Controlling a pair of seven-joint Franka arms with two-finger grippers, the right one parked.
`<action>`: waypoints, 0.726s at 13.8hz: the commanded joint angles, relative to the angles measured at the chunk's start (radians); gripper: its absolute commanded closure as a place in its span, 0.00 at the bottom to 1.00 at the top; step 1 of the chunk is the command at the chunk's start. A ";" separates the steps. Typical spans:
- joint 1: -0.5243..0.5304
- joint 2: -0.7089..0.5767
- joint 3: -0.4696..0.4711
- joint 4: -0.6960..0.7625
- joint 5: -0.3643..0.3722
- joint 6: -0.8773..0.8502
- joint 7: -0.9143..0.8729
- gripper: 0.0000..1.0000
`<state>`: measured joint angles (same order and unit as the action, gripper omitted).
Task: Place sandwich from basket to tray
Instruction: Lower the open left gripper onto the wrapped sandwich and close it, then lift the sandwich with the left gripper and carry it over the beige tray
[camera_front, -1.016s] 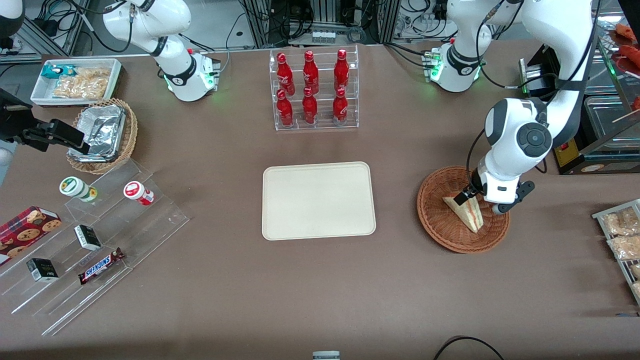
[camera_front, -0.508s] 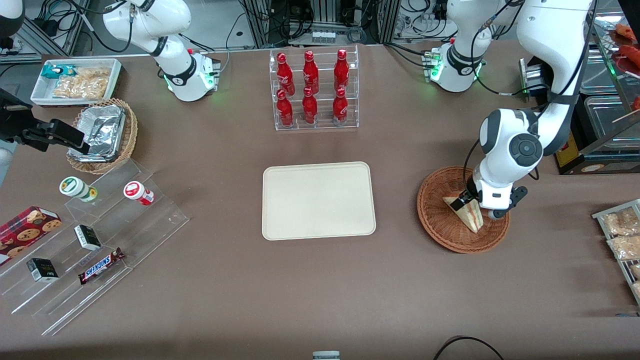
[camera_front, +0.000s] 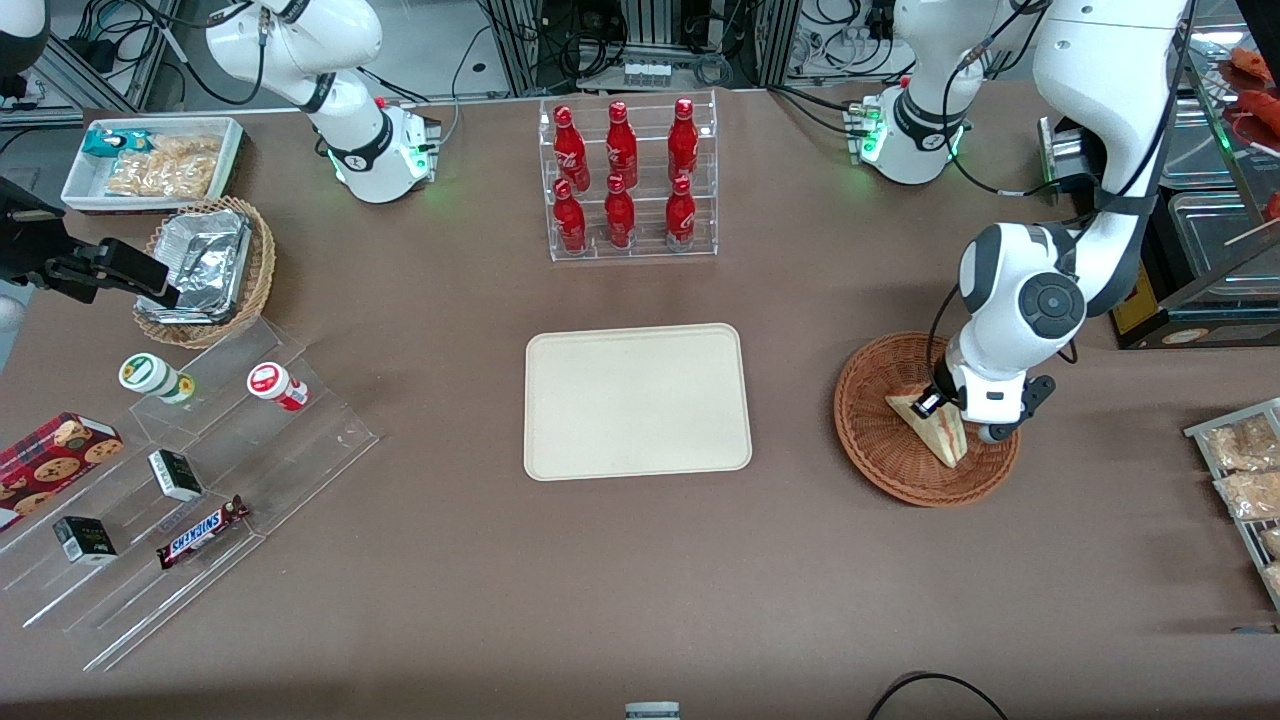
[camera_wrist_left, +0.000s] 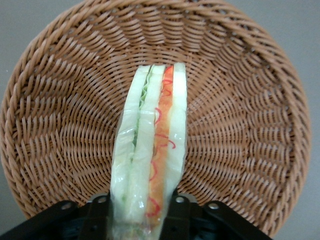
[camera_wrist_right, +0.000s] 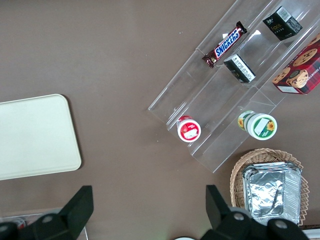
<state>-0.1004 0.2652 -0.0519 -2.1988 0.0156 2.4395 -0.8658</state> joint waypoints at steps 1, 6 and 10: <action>-0.010 -0.033 0.000 0.077 -0.002 -0.149 -0.006 0.89; -0.050 -0.032 -0.052 0.220 0.009 -0.390 0.149 0.90; -0.050 -0.026 -0.182 0.258 0.010 -0.392 0.154 0.91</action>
<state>-0.1515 0.2330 -0.1785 -1.9765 0.0179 2.0705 -0.7263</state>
